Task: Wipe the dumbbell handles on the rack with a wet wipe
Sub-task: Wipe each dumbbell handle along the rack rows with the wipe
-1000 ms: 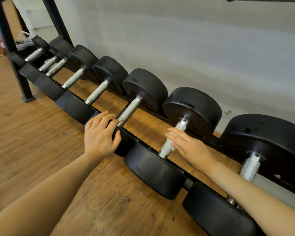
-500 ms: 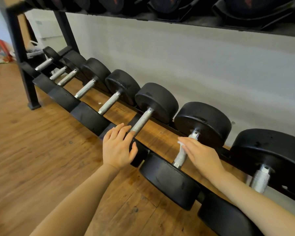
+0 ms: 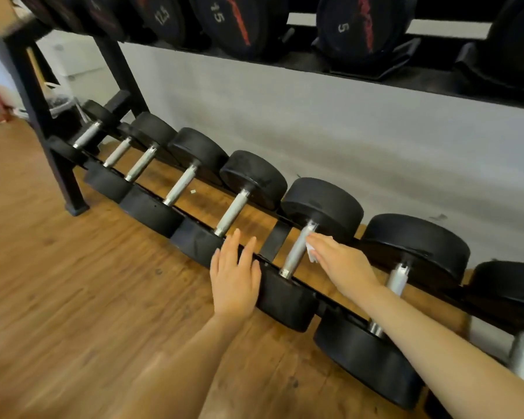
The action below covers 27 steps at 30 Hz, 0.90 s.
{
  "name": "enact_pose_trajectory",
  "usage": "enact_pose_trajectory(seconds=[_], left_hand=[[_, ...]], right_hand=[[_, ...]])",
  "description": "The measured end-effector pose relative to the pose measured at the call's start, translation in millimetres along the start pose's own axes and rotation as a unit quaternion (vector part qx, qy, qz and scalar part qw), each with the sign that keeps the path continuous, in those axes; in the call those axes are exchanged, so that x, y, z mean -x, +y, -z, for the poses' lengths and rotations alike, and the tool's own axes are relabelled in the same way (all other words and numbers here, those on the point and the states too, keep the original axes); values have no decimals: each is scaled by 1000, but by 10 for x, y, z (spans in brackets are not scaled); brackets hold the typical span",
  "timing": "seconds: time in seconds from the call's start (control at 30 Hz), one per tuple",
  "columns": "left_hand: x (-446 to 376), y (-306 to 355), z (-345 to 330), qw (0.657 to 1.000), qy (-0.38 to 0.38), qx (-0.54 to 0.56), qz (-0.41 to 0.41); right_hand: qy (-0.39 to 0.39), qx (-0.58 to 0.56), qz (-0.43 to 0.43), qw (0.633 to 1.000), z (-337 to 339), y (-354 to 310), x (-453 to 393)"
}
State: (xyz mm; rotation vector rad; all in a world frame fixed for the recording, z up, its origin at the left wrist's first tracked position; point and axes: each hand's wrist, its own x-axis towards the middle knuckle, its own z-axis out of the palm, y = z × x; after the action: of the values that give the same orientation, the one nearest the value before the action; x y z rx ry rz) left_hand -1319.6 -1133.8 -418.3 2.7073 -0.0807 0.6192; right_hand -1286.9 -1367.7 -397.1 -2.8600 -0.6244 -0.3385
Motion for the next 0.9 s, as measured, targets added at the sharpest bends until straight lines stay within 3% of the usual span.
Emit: enact_pose_trajectory(seconds=[0.2, 0.37, 0.67, 0.77, 0.9], left_hand=[[-637, -603, -25, 996, -16, -62, 61], [-857, -894, -222, 992, -35, -104, 55], [-837, -924, -238, 995, -18, -81, 49], [-833, -914, -239, 995, -13, -86, 49], [-829, -925, -255, 993, -18, -101, 50]], right_hand=[[48, 20, 20, 998, -419, 51, -218], [76, 70, 10, 995, -706, 220, -559], [119, 3, 3, 993, -762, 279, -443], [163, 24, 0, 986, -726, 306, -353], [167, 26, -9, 986, -719, 270, -289]])
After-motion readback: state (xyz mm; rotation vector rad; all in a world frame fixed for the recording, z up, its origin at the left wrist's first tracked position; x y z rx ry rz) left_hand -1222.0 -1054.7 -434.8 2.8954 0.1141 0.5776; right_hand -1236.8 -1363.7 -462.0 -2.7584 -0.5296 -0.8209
